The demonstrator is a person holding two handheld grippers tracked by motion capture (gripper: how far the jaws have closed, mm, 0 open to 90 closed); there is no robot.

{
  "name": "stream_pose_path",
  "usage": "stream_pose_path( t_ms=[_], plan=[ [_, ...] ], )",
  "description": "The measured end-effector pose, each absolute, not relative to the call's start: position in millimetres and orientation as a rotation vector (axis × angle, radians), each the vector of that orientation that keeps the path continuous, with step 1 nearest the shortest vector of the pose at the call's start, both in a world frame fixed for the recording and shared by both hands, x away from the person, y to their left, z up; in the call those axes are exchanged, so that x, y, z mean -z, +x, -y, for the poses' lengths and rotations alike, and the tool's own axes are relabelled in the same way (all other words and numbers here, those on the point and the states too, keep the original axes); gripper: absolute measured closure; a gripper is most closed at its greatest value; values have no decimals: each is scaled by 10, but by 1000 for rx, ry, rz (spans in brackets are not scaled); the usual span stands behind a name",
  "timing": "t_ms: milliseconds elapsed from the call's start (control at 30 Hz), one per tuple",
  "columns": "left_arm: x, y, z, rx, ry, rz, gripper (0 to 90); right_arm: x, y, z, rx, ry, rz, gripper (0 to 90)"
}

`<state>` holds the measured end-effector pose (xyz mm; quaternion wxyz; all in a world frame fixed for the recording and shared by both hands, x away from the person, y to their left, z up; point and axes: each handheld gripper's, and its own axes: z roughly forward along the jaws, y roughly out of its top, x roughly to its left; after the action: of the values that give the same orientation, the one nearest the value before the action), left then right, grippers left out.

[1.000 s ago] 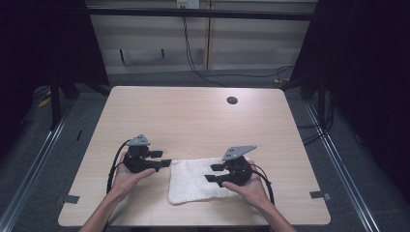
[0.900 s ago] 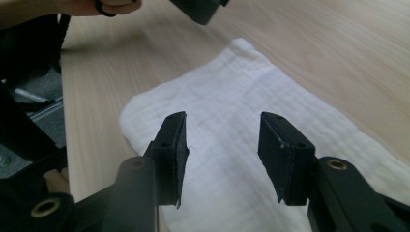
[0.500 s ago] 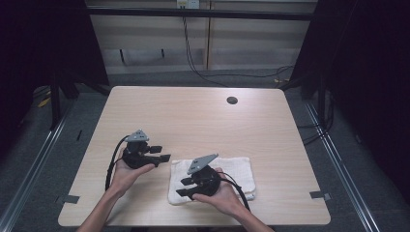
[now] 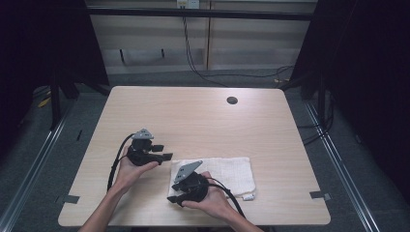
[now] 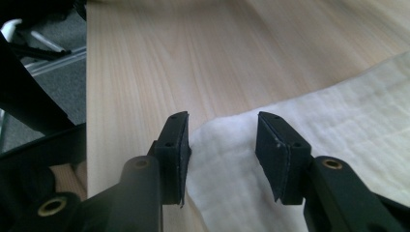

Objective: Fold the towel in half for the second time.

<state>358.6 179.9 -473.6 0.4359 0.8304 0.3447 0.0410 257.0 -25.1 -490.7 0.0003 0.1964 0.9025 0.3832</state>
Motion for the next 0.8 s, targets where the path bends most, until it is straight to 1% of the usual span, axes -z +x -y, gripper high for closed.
stream_pose_path(
  t_ms=[100,167,200,367,433,533,600,733,767,800],
  plan=[
    [4746,3587,-1788,-101,2071,-855,420,4946,2541,221,-1147,607,-2839,519],
    [4760,3583,-1773,-93,2082,-851,420,4953,2516,199,-1159,602,-2840,458],
    [4767,3581,-1764,-91,2086,-849,419,4954,2512,196,-1159,587,-2842,461],
    [4781,3576,-1742,-90,2100,-843,417,4968,2445,182,-1103,518,-2776,545],
    [4780,3571,-1746,-90,2098,-844,417,4977,2451,193,-1119,505,-2772,548],
    [4785,3565,-1755,-96,2103,-847,417,4982,2496,232,-1137,496,-2770,654],
    [4793,3566,-1759,-92,2101,-845,417,4987,2524,254,-1152,514,-2769,698],
    [4820,3581,-1750,-75,2104,-850,415,4984,2527,248,-1141,503,-2763,716],
    [4826,3582,-1743,-74,2112,-849,414,4980,2532,247,-1134,495,-2766,729],
    [4835,3580,-1729,-72,2118,-846,414,4975,2536,246,-1127,507,-2770,767]
  ],
)
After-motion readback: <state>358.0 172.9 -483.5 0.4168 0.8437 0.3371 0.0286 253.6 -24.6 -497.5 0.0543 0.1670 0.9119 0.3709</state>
